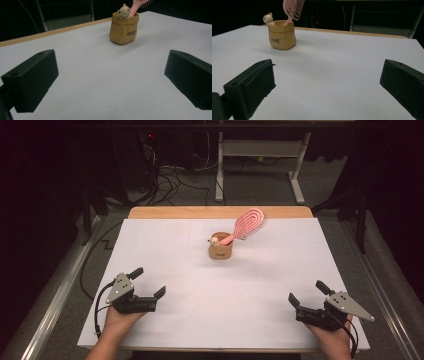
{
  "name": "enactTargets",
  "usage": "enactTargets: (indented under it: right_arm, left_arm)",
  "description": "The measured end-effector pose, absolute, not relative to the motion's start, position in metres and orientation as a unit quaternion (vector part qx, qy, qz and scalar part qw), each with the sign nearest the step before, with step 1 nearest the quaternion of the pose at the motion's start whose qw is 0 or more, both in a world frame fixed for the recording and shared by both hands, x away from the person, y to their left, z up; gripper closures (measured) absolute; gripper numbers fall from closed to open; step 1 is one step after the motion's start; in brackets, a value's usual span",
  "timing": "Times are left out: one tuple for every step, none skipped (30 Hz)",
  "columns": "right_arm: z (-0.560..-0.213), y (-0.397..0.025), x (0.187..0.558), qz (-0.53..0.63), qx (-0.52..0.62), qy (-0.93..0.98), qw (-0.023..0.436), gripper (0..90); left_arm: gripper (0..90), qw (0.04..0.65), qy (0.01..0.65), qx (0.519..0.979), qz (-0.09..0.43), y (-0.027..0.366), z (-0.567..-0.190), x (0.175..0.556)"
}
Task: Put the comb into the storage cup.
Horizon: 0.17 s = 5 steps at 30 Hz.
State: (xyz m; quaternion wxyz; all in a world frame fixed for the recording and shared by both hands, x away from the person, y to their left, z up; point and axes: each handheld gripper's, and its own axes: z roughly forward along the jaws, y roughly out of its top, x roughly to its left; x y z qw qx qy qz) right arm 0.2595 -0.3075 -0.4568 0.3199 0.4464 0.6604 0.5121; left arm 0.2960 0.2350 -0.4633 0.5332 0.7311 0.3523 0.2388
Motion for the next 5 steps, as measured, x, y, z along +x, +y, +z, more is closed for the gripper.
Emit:
enactTargets:
  right_arm:
    - [-0.4576, -0.3081, 0.2605, 0.51, 0.45, 0.66, 0.318, 0.3]
    - [-0.4581, -0.3086, 0.2611, 0.508, 0.452, 0.661, 0.319, 0.3]
    - [-0.4584, -0.3088, 0.2615, 0.506, 0.452, 0.66, 0.321, 0.3]
    - [-0.4586, -0.3086, 0.2618, 0.506, 0.453, 0.66, 0.322, 0.3]
    - [-0.4587, -0.3083, 0.2621, 0.505, 0.454, 0.66, 0.323, 0.3]
  left_arm:
    - [0.0, 0.532, 0.354, 0.732, 0.237, 0.2357, -0.4635, 0.2962]
    - [0.0, 0.532, 0.354, 0.731, 0.24, 0.236, -0.4632, 0.2956]
    - [0.0, 0.534, 0.352, 0.729, 0.243, 0.2365, -0.4623, 0.2948]
    - [0.0, 0.538, 0.353, 0.726, 0.244, 0.2372, -0.4614, 0.2942]
    - [0.0, 0.541, 0.353, 0.723, 0.244, 0.2379, -0.4607, 0.294]
